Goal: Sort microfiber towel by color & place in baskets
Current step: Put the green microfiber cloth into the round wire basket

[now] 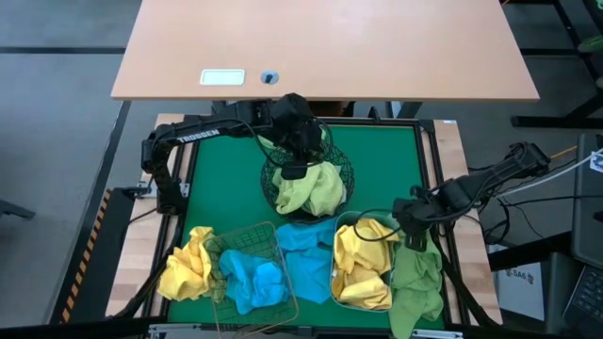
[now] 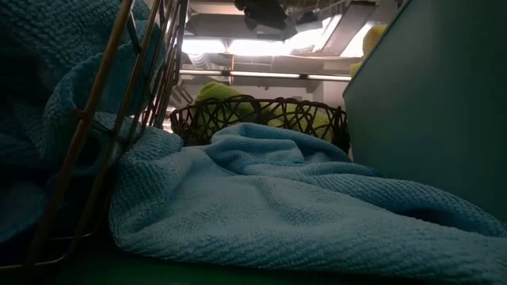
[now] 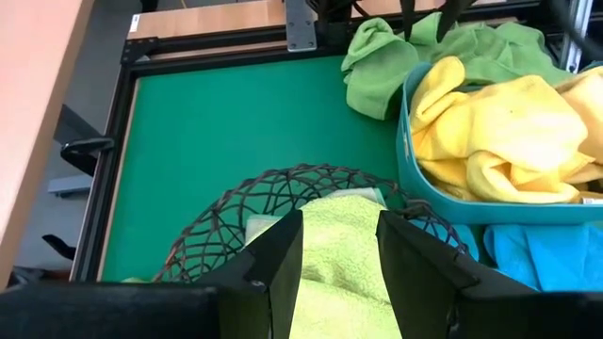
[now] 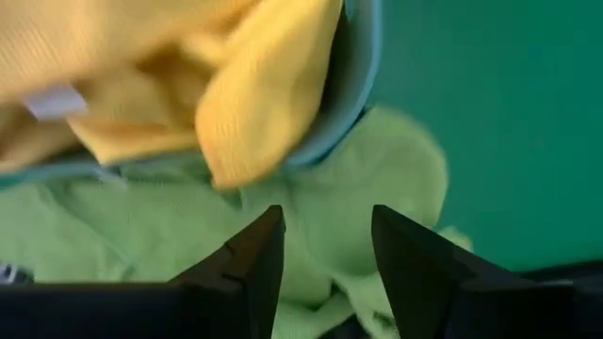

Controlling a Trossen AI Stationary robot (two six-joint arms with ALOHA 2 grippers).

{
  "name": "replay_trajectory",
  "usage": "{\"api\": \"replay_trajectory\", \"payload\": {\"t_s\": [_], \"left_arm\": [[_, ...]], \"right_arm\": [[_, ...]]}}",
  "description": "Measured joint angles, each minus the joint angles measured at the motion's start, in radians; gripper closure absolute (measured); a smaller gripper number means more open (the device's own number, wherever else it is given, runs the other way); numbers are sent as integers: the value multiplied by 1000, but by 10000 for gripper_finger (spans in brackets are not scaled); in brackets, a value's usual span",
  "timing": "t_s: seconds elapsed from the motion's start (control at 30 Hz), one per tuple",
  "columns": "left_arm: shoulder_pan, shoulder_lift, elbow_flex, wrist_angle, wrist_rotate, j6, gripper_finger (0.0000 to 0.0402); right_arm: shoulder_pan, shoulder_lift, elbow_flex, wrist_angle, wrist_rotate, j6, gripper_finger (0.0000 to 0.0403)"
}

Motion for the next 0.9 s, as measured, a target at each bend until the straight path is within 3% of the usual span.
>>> {"api": "replay_trajectory", "payload": {"t_s": [0.23, 0.53, 0.9], "left_arm": [[0, 0, 0, 0, 0, -1, 269], [0, 0, 0, 1, 0, -2, 269], [0, 0, 0, 3, -2, -4, 269]], "right_arm": [[0, 0, -118, -8, -129, -2, 242], [0, 0, -256, 27, -131, -2, 242], [-1, 1, -305, 85, -94, 9, 256]]}}
